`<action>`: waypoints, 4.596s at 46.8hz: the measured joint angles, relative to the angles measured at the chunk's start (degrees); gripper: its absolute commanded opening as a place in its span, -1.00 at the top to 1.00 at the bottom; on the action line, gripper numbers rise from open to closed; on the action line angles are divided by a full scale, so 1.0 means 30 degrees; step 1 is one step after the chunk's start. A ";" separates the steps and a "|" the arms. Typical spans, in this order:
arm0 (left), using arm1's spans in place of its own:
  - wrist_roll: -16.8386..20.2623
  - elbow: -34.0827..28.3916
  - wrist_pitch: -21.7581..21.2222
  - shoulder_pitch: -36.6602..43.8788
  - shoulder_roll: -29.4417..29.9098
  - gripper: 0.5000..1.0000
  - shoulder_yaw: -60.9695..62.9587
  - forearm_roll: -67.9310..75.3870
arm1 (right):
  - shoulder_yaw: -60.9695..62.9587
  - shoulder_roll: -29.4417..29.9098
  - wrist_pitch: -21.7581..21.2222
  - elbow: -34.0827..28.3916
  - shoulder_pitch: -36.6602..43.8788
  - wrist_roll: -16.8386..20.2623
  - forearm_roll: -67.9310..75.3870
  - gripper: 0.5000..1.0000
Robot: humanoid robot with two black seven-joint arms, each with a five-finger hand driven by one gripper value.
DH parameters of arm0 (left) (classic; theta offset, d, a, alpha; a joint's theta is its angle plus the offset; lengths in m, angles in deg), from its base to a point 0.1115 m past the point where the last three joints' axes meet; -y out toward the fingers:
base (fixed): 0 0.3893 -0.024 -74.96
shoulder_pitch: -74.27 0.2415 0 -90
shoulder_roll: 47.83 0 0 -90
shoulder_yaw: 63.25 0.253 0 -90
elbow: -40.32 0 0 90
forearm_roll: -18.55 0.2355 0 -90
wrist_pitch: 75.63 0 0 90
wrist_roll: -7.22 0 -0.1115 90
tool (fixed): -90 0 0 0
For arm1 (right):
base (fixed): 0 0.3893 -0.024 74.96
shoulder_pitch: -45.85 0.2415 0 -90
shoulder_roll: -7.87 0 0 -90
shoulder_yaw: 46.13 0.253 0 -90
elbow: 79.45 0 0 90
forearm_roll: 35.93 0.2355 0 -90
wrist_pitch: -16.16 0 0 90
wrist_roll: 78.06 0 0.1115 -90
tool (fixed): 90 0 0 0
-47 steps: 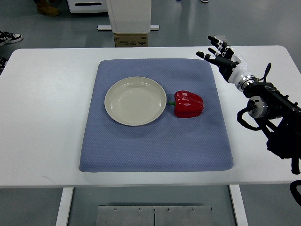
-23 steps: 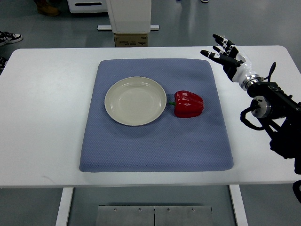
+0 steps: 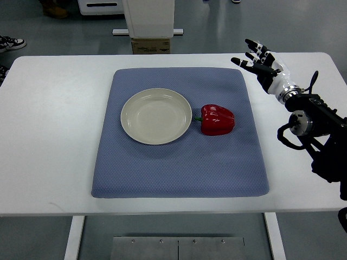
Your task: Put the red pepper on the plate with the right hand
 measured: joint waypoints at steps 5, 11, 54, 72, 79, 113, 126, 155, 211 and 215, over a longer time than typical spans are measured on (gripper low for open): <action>0.0000 0.0000 0.0000 -0.0001 0.0000 -1.00 -0.0004 -0.0002 | -0.0701 -0.0513 -0.0489 -0.0121 0.0121 0.0015 -0.0034 -1.00; 0.0000 0.0000 0.0000 0.0000 0.0000 -1.00 0.0008 -0.0004 | -0.1711 -0.1130 -0.0708 -0.0582 0.0432 -0.0112 -0.0183 -1.00; -0.0001 0.0000 -0.0001 -0.0002 0.0000 -1.00 0.0006 -0.0007 | -1.1329 -0.3410 -0.1829 -0.4152 0.3336 -0.1684 -0.7512 -0.94; 0.0000 0.0000 -0.0003 -0.0001 0.0000 -1.00 0.0007 -0.0004 | -1.2964 -0.3468 -0.1634 -0.3929 0.3570 -0.1848 -0.8252 -0.87; 0.0000 0.0000 -0.0003 -0.0001 0.0000 -1.00 0.0005 -0.0004 | -1.3002 -0.3471 -0.1623 -0.3650 0.3524 -0.1840 -0.8320 -0.85; 0.0000 0.0000 -0.0002 -0.0001 0.0000 -1.00 0.0010 -0.0015 | -1.3831 -0.3442 -0.1592 -0.3137 0.3476 -0.2240 -0.8555 -0.58; 0.0000 0.0000 -0.0001 -0.0001 0.0000 -1.00 -0.0004 -0.0013 | -1.4027 -0.3413 -0.1591 -0.3129 0.3369 -0.2243 -0.8584 -0.31; 0.0000 0.0000 0.0001 -0.0002 0.0000 -1.00 0.0008 -0.0012 | -1.3631 -0.3383 -0.0987 -0.2925 0.3963 -0.2096 -0.8409 1.00; -0.0002 0.0000 0.0002 0.0000 0.0000 -1.00 0.0010 -0.0010 | -1.3587 0.3121 -0.0739 -0.1156 0.7403 0.2718 -0.7820 1.00; -0.0002 0.0001 0.0002 0.0000 0.0000 -1.00 0.0001 -0.0014 | -1.3587 0.3123 -0.0548 -0.1077 0.7346 0.2792 -0.7819 1.00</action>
